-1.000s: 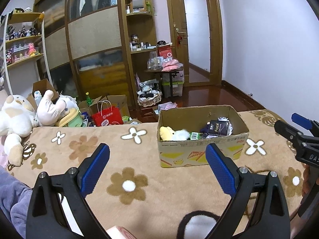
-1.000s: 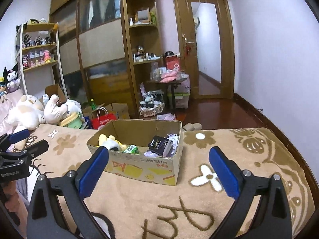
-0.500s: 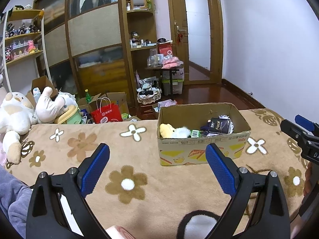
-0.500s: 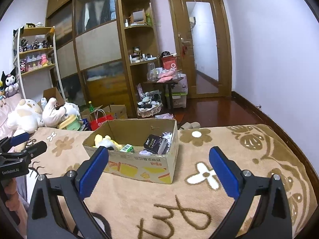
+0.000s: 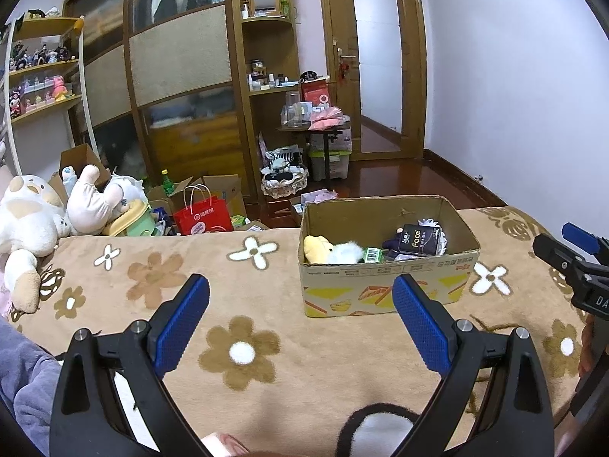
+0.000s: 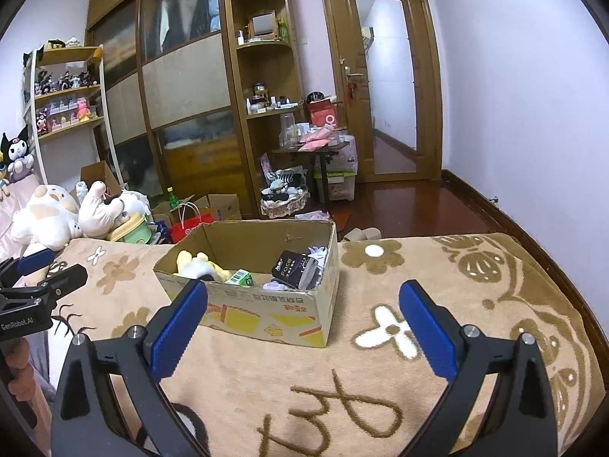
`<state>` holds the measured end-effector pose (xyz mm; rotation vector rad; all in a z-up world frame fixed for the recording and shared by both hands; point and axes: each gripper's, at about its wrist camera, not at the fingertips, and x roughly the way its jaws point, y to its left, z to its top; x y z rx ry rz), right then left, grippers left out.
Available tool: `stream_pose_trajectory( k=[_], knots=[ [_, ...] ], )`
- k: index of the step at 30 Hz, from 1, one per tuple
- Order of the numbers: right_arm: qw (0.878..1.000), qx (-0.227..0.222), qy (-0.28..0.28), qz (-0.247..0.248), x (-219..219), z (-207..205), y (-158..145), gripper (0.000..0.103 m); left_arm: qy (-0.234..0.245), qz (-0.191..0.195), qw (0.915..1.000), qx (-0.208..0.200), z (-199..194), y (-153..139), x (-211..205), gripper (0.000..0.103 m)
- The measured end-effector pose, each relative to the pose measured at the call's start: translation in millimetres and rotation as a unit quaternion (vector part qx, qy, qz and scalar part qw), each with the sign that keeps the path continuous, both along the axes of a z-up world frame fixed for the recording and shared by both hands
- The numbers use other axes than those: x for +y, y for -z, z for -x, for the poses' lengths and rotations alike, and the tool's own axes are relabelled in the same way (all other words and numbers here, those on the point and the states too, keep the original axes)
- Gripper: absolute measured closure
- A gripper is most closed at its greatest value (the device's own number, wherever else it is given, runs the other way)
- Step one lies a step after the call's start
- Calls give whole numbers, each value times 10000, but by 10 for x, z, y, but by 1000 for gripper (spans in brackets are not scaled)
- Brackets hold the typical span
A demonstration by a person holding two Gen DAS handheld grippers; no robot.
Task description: Organize soft objects
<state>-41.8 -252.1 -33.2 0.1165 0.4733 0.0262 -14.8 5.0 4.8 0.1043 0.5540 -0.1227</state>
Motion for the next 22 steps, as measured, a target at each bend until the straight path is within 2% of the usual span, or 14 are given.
stream_pose_trajectory(
  k=[22],
  knots=[
    [10000, -3, 1, 3, -4, -8, -22, 0, -15, -23, 10000, 41, -23, 32, -5, 7]
  ],
)
